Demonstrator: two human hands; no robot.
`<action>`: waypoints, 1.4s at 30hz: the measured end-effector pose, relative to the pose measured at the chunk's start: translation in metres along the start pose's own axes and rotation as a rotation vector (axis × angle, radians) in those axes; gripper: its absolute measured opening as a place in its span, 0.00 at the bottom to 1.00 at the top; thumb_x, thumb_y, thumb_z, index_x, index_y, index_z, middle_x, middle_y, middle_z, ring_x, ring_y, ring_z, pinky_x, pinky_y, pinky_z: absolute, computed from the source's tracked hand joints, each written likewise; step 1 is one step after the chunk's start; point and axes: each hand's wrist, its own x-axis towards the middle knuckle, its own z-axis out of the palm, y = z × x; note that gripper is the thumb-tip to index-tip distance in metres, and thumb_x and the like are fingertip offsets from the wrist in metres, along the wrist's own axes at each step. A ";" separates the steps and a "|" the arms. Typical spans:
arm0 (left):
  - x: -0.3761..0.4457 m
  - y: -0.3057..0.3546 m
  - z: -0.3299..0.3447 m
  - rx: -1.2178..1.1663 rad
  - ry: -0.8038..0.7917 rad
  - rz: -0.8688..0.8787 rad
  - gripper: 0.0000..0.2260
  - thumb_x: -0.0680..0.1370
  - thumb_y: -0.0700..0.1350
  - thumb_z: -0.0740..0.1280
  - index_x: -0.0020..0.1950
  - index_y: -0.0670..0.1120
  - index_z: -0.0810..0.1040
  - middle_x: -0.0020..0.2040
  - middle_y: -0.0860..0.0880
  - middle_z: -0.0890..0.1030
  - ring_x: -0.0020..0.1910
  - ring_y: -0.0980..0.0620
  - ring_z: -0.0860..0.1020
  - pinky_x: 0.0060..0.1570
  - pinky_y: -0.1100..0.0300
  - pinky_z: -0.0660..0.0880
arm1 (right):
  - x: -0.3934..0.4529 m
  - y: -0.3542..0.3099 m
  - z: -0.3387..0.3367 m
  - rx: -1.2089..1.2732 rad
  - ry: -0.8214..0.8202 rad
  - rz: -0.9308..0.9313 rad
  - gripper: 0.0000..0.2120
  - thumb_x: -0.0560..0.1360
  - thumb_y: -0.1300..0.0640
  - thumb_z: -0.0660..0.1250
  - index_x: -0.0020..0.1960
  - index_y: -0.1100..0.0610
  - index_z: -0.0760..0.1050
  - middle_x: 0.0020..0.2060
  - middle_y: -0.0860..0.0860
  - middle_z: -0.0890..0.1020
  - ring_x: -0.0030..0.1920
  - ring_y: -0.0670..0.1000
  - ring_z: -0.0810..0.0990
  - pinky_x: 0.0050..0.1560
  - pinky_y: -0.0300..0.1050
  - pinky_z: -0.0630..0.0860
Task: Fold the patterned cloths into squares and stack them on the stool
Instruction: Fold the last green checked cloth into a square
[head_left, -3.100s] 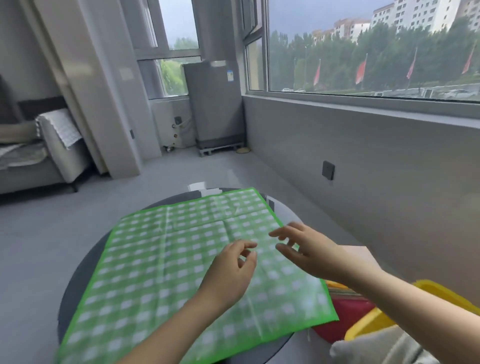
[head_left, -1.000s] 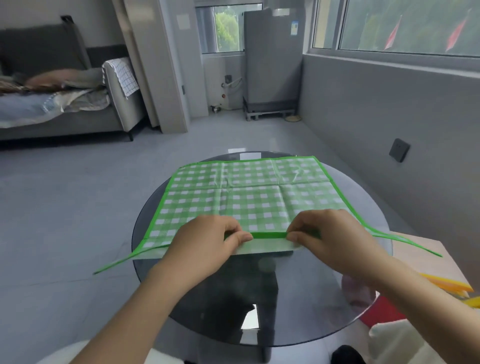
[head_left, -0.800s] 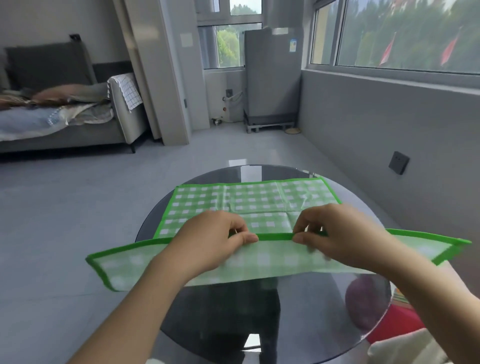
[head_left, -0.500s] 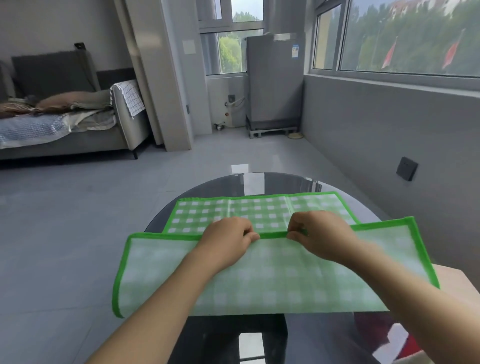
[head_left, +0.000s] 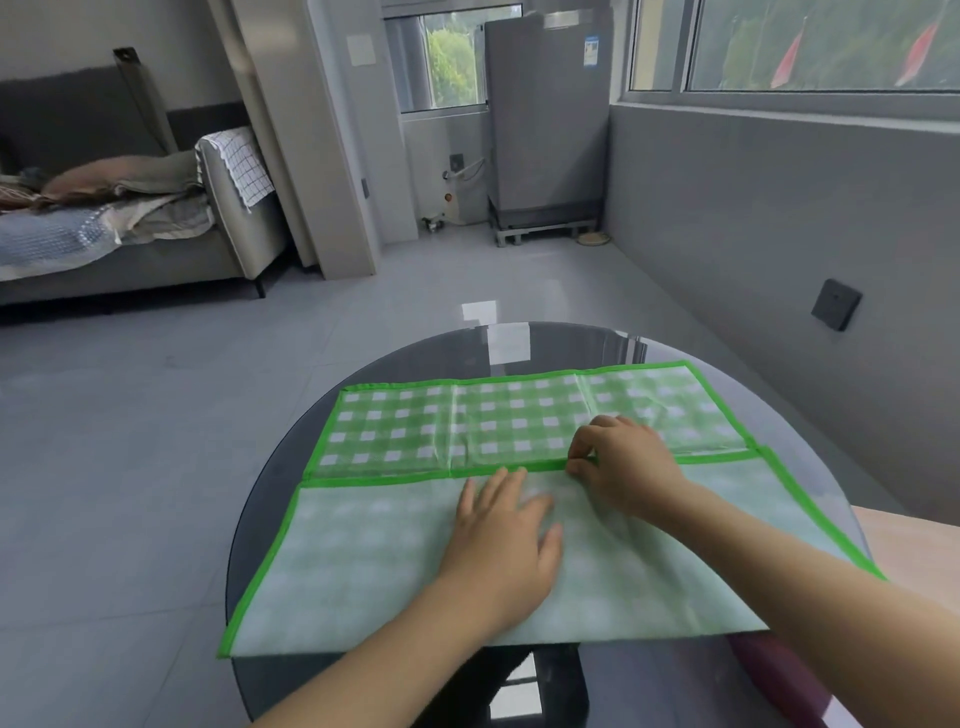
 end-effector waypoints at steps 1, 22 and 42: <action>-0.005 0.003 0.004 -0.004 -0.015 0.014 0.36 0.70 0.63 0.36 0.75 0.54 0.58 0.79 0.48 0.49 0.77 0.51 0.44 0.74 0.52 0.35 | 0.001 0.001 0.001 -0.006 0.010 0.005 0.08 0.74 0.49 0.65 0.51 0.51 0.78 0.52 0.48 0.78 0.57 0.52 0.72 0.56 0.46 0.66; -0.008 0.000 0.022 0.120 -0.062 -0.009 0.26 0.81 0.59 0.43 0.77 0.58 0.37 0.77 0.50 0.35 0.75 0.51 0.33 0.73 0.49 0.32 | -0.086 0.020 0.013 -0.138 -0.118 0.050 0.40 0.66 0.35 0.26 0.76 0.45 0.42 0.76 0.45 0.44 0.76 0.46 0.41 0.73 0.44 0.36; -0.008 0.007 0.024 0.132 -0.054 -0.055 0.26 0.81 0.58 0.44 0.77 0.57 0.39 0.78 0.49 0.36 0.76 0.50 0.34 0.73 0.47 0.33 | -0.076 0.023 -0.005 -0.039 -0.144 0.116 0.26 0.81 0.45 0.44 0.77 0.49 0.44 0.77 0.50 0.44 0.76 0.48 0.40 0.75 0.46 0.38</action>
